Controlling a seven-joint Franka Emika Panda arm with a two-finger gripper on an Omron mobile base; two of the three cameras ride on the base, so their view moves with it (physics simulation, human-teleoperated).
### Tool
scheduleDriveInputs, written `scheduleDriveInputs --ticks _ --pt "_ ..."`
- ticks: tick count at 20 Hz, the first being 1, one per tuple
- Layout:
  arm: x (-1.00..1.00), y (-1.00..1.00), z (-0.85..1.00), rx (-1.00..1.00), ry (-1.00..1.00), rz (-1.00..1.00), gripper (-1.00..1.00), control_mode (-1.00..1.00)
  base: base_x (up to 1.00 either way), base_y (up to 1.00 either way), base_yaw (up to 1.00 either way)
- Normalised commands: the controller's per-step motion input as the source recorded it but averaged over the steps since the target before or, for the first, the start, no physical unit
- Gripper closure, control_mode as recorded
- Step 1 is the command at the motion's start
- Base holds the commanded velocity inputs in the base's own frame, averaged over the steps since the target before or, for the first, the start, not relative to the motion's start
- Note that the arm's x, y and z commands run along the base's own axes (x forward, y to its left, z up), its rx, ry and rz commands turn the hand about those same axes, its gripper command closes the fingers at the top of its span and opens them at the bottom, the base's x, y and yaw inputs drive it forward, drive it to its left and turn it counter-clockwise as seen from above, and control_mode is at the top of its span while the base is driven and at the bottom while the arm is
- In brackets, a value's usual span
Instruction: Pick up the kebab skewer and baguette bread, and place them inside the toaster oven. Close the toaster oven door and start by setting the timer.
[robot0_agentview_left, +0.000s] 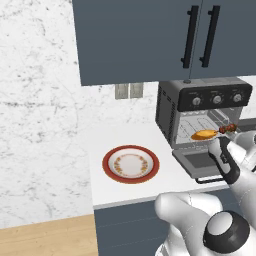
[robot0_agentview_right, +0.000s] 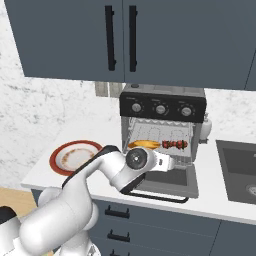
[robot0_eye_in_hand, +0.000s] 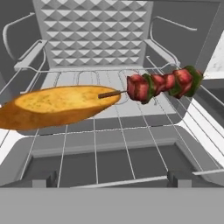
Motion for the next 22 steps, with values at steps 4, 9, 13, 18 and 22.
scheduleDriveInputs --ticks 4,9,13,18,22 --pt "0.16 0.0 0.0 0.0 0.0 0.02 -1.0 -1.0 0.0 0.0 0.0" --pt "0.03 0.0 -0.01 0.0 0.0 0.03 -1.0 -1.0 0.0 0.0 0.0" --pt "-0.14 -0.12 0.0 0.0 0.0 0.0 -1.0 -1.0 0.0 0.0 0.0" --pt "-0.23 -0.33 0.0 0.0 -0.03 0.0 -1.0 -1.0 0.0 0.0 0.0" --pt "-0.07 -0.3 -0.12 0.0 -0.05 0.0 -1.0 -1.0 0.0 0.0 0.0"
